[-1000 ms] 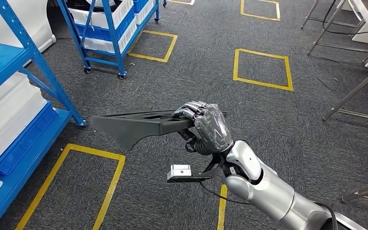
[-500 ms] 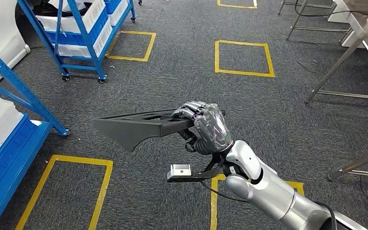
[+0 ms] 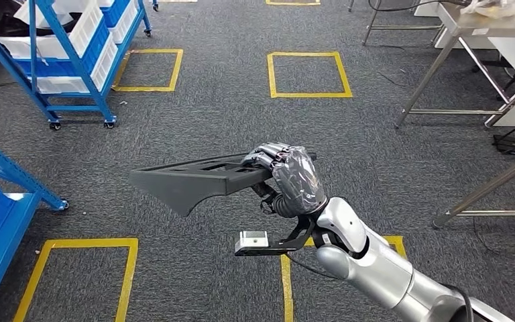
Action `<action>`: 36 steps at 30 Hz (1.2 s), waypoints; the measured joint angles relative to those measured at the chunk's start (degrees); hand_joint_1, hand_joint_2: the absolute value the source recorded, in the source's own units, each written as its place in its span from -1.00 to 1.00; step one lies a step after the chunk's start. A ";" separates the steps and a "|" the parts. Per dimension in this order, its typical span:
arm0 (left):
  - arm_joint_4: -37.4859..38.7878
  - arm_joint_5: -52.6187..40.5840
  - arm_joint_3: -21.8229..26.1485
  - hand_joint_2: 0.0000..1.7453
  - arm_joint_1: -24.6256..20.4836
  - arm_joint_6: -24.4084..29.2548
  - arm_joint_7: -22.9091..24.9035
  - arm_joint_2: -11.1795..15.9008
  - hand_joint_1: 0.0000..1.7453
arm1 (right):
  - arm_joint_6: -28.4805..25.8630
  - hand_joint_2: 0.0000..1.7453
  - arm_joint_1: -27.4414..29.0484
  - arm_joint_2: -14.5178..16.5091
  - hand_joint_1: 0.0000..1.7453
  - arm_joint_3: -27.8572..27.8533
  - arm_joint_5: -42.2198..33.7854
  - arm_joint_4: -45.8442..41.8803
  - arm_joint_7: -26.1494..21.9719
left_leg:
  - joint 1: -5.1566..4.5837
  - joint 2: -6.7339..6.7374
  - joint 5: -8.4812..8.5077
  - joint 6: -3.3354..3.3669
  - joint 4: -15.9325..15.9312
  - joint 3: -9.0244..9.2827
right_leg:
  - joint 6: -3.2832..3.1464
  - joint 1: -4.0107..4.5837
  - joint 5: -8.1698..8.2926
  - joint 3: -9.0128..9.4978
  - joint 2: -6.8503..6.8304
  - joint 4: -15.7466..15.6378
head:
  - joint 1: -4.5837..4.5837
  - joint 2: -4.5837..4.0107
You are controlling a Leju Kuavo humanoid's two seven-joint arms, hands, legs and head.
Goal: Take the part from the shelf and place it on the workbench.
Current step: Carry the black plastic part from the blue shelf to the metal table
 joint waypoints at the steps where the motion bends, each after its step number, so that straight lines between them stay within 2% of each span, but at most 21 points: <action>1: 0.00 0.00 0.00 1.00 0.05 0.02 0.00 -0.01 -1.00 | -0.01 1.00 -0.08 0.00 1.00 -0.01 0.00 -0.02 -0.01 | 0.17 0.67 0.31 0.12 -0.72 0.42 | 0.34 0.01 -1.07 -0.80 -1.12 1.70 | 0.01 0.00; 3: 0.00 -0.18 -0.01 1.00 0.14 0.19 0.00 -0.01 -1.00 | 0.00 1.00 -0.15 0.02 1.00 -0.01 0.05 -0.01 0.01 | 0.26 1.81 0.47 0.19 -1.23 0.78 | 1.11 -0.66 -4.15 -3.97 -3.56 8.06 | 0.02 0.00; 5: 0.00 -1.16 -0.16 1.00 0.14 1.10 0.09 -0.01 -1.00 | 0.04 1.00 -0.04 0.00 1.00 -0.01 0.39 0.12 0.11 | 0.39 2.91 0.27 -0.12 -1.18 0.85 | 1.92 -1.66 -5.42 -6.79 -4.41 13.15 | 0.02 0.00; 6: 0.00 -1.80 -0.33 1.00 0.14 1.71 0.15 -0.02 -1.00 | 0.08 1.00 -0.03 -0.02 1.00 -0.01 0.61 0.18 0.20 | 0.53 3.48 0.07 -0.39 -1.08 0.93 | 2.38 -2.18 -4.60 -6.90 -4.67 13.03 | 0.03 0.00; 7: 0.00 -2.35 -0.54 1.00 0.13 2.22 0.23 -0.02 -1.00 | 0.17 1.00 -0.06 -0.06 1.00 -0.02 0.77 0.23 0.30 | 0.72 4.01 -0.21 -0.74 -0.90 1.06 | 2.86 -2.65 -2.82 -5.77 -5.04 10.60 | 0.01 0.00; 9: -0.03 -2.82 -0.91 1.00 0.11 2.71 0.33 0.05 -1.00 | 0.45 1.00 -0.14 -0.19 1.00 -0.04 0.85 0.27 0.42 | 0.99 4.89 -0.99 -1.70 -0.30 1.30 | 3.81 -3.05 0.28 -2.02 -6.58 3.24 | 0.02 0.00; 11: -0.08 -2.90 -1.13 1.00 0.04 2.87 0.41 0.19 -1.00 | 0.76 1.00 -0.23 -0.29 1.00 -0.07 0.92 0.32 0.47 | 0.97 5.42 -1.62 -2.66 0.24 1.41 | 3.49 -2.67 0.86 -0.08 -7.36 -0.43 | 0.01 0.00; 14: -0.11 -2.79 -1.26 1.00 -0.25 2.85 0.44 0.22 -1.00 | 1.06 1.00 -0.61 -0.30 1.00 -0.08 1.33 0.35 0.70 | 1.28 6.05 -2.17 -3.74 0.34 1.77 | 1.68 -2.03 0.50 -0.04 -6.21 -0.40 | -0.01 0.01; 16: -0.11 -2.73 -1.30 1.00 -0.37 2.77 0.49 0.21 -1.00 | 1.16 1.00 -1.10 -0.29 1.00 -0.07 1.84 0.35 0.90 | 1.61 4.85 -4.09 -3.98 2.83 0.90 | 0.51 -1.93 0.50 0.23 -5.43 -0.63 | -0.02 0.01; 19: -0.11 -2.73 -1.31 1.00 -0.29 2.49 0.61 0.20 -1.00 | 1.32 1.00 -1.72 -0.19 1.00 0.13 2.54 0.46 1.34 | 1.25 2.36 -9.27 -3.28 14.46 -5.08 | -0.60 -1.20 0.41 0.38 -4.21 -0.71 | -0.04 0.00; 20: -0.11 -2.74 -1.31 1.00 -0.28 2.40 0.67 0.20 -1.00 | 1.34 1.00 -1.82 -0.15 1.00 0.27 2.72 0.53 1.51 | 0.99 2.10 -9.83 -2.93 17.43 -6.88 | -0.78 -0.86 0.36 0.43 -3.70 -0.69 | -0.03 0.00; 21: -0.11 -2.74 -1.31 1.00 -0.26 2.37 0.73 0.21 -1.00 | 1.36 1.00 -1.92 -0.14 1.00 0.43 2.85 0.61 1.63 | 0.68 1.96 -9.17 -2.47 18.28 -7.70 | -0.92 -0.53 0.32 0.51 -3.14 -0.66 | -0.03 0.00; 22: -0.11 -2.75 -1.31 1.00 -0.22 2.36 0.78 0.24 -1.00 | 1.36 1.00 -2.06 -0.14 1.00 0.57 2.91 0.66 1.73 | 0.29 1.73 -7.32 -1.90 16.69 -7.39 | -1.03 -0.28 0.26 0.66 -2.54 -0.63 | -0.03 0.00; 24: -0.11 -2.75 -1.31 1.00 -0.08 2.36 0.84 0.40 -1.00 | 1.36 1.00 -2.38 -0.14 1.00 0.76 2.95 0.73 1.80 | -0.60 -0.01 -2.43 -0.54 9.37 -4.70 | -1.15 -0.06 0.15 0.92 -1.38 -0.59 | -0.02 0.00; 26: -0.11 -2.75 -1.31 1.00 0.01 2.36 0.87 0.63 -1.00 | 1.37 1.00 -2.69 -0.13 1.00 0.91 2.96 0.85 1.82 | -0.99 -1.95 -0.03 0.28 3.49 -2.38 | -1.02 -0.09 0.18 0.74 -0.36 -0.48 | -0.01 0.01; 27: -0.11 -2.75 -1.32 1.00 -0.01 2.36 0.87 0.70 -1.00 | 1.39 1.00 -2.76 -0.12 1.00 0.98 2.96 0.92 1.84 | -1.02 -2.37 -0.02 0.42 2.38 -1.93 | -0.83 -0.21 0.28 0.53 0.12 -0.51 | -0.02 0.01; 29: -0.11 -2.76 -1.33 1.00 -0.19 2.32 0.87 0.69 -1.00 | 1.42 1.00 -2.85 -0.16 1.00 1.08 3.00 0.97 1.89 | -0.86 -1.43 0.05 0.41 1.15 -1.34 | -0.33 -0.35 0.48 0.28 0.77 -0.65 | -0.03 0.01; 31: -0.11 -2.84 -1.35 1.00 -0.16 2.24 0.90 0.63 -1.00 | 1.50 1.00 -3.18 -0.27 1.00 1.08 3.08 0.97 2.12 | -0.57 -0.17 0.57 0.50 -0.32 -0.48 | 0.23 -0.19 -0.58 -0.31 -0.91 0.66 | 0.02 0.00; 33: -0.11 -2.91 -1.36 1.00 -0.04 2.20 0.92 0.60 -1.00 | 1.89 1.00 -3.87 -0.37 1.00 1.10 3.23 1.02 2.56 | -0.44 1.11 0.81 0.52 -1.13 0.07 | 0.97 -0.45 -3.41 -2.79 -3.39 5.77 | 0.04 0.00; 34: -0.11 -2.92 -1.36 1.00 -0.02 2.19 0.90 0.60 -1.00 | 2.31 1.00 -4.26 -0.50 1.00 1.11 3.40 1.09 2.86 | -0.40 1.74 0.75 0.48 -1.13 0.11 | 1.39 -0.86 -4.75 -4.50 -3.96 9.05 | 0.01 0.00; 36: -0.11 -2.93 -1.36 1.00 -0.06 2.08 0.80 0.59 -1.00 | 3.49 1.00 -5.14 -1.13 1.00 1.14 3.86 1.36 3.49 | -0.16 2.90 0.44 0.22 -0.90 0.12 | 2.28 -1.74 -4.80 -6.22 -4.49 12.06 | 0.02 0.00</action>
